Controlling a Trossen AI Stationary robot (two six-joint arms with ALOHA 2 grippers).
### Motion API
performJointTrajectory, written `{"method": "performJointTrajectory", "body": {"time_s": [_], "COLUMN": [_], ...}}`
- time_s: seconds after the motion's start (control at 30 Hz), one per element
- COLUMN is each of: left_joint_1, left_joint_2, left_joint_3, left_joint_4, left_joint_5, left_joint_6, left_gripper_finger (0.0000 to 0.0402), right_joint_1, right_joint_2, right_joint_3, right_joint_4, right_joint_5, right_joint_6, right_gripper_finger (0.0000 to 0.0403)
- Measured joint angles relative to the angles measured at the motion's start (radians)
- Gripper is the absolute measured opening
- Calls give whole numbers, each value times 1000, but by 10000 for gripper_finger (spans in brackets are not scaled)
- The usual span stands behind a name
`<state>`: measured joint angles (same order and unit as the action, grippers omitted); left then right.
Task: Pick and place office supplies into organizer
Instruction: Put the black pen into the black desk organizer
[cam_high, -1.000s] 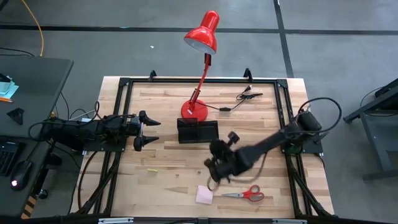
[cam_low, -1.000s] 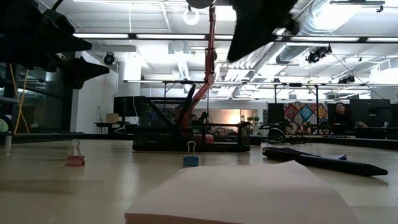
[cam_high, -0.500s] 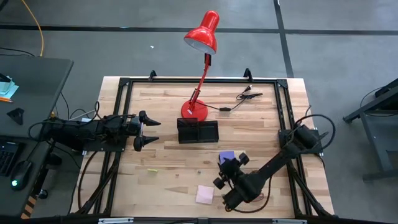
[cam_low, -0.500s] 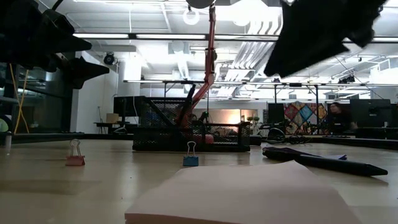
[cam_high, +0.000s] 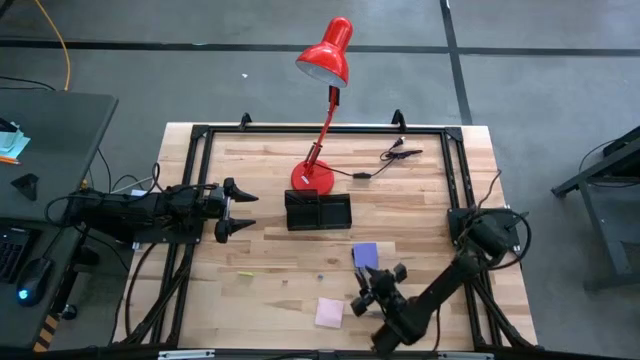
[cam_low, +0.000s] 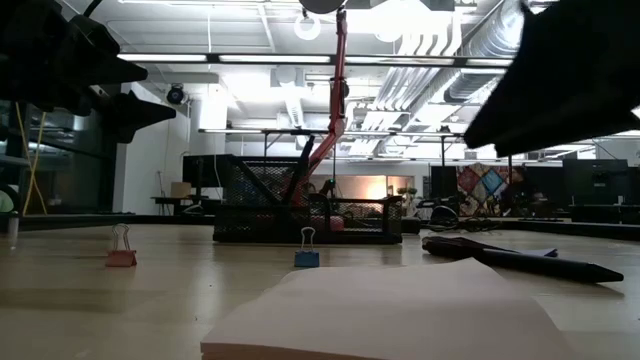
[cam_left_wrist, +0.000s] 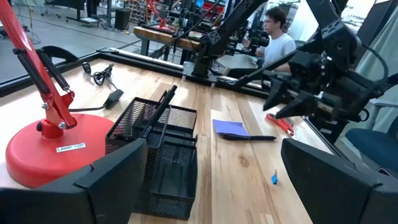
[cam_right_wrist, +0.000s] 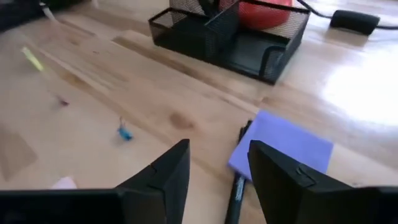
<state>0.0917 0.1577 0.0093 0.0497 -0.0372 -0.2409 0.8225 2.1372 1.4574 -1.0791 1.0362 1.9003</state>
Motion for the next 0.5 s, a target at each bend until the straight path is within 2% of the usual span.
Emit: {"method": "performJointTrajectory", "body": {"time_s": [0.23, 0.5], "left_joint_1": [0, 0], "left_joint_2": [0, 0], "left_joint_3": [0, 0], "left_joint_4": [0, 0], "left_joint_5": [0, 0], "left_joint_6": [0, 0], "left_gripper_finger": [358, 358], "right_joint_1": [56, 70], "right_joint_2": [112, 182], "right_joint_3": [0, 0], "right_joint_4": [97, 112], "right_joint_5": [-17, -24], "right_joint_6": [96, 146], "right_gripper_finger": [146, 140]}}
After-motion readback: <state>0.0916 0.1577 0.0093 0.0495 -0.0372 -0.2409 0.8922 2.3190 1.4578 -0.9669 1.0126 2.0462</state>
